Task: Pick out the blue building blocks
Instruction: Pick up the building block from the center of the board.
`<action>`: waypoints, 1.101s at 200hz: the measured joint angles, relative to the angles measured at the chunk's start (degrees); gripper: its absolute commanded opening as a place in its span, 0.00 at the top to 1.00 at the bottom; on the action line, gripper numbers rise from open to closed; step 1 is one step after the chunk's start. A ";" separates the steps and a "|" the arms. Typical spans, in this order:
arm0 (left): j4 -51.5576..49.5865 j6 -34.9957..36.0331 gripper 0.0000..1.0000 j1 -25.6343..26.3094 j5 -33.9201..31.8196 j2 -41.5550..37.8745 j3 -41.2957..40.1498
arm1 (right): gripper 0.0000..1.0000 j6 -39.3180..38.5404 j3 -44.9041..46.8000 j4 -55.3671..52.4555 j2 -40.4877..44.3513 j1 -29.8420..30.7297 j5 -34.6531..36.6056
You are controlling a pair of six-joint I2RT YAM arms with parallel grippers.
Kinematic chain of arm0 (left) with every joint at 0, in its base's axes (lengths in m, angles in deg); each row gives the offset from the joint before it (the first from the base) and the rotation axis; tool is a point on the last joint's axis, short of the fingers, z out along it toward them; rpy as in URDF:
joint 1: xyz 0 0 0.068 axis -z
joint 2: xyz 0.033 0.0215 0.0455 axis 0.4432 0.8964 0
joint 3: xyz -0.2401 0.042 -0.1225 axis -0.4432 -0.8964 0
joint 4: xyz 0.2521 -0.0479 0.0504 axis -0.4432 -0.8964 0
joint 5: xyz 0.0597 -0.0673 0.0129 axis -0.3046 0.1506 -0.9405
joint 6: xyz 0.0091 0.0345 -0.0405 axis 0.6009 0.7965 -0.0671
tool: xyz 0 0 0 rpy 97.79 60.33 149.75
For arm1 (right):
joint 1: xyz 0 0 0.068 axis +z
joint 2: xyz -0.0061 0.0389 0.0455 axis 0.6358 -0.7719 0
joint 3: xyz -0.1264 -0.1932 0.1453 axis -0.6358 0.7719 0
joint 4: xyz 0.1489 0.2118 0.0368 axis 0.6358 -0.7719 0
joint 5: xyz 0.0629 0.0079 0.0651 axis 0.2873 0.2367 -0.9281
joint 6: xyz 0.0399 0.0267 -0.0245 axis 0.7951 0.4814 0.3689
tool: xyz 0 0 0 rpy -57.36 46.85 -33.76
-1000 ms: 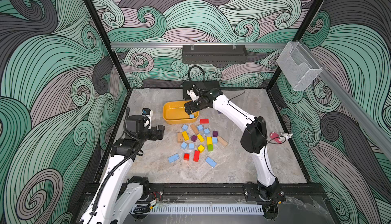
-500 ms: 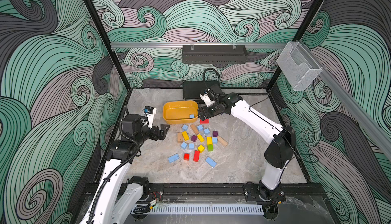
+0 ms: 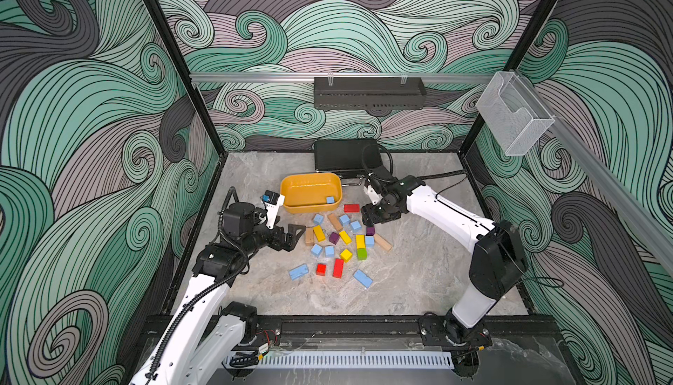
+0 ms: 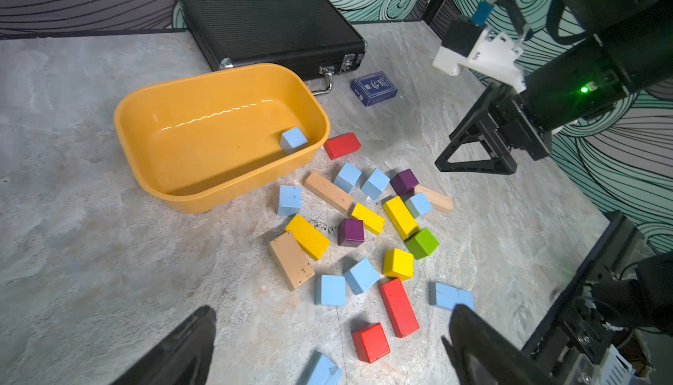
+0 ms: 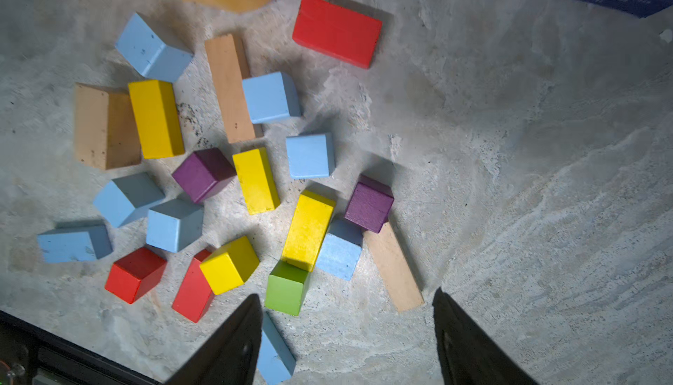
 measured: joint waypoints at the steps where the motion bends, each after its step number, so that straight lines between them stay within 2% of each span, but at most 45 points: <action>1: 0.02 -0.02 0.02 0.11 -0.02 0.02 -0.04 | 0.31 -0.02 0.09 0.00 0.00 0.00 -0.02; 48: 3.10 -1.01 0.01 5.35 -1.99 3.39 -1.95 | 0.37 1.49 4.74 1.36 -0.02 -0.17 -1.14; 102: 5.70 -2.21 0.01 10.36 -4.57 7.96 -2.23 | 0.40 3.52 5.75 4.76 -2.54 -0.33 -4.11; 220: 8.46 -3.30 0.01 11.78 -7.21 9.35 -4.70 | 0.45 6.01 6.91 6.73 -6.58 -0.31 -4.87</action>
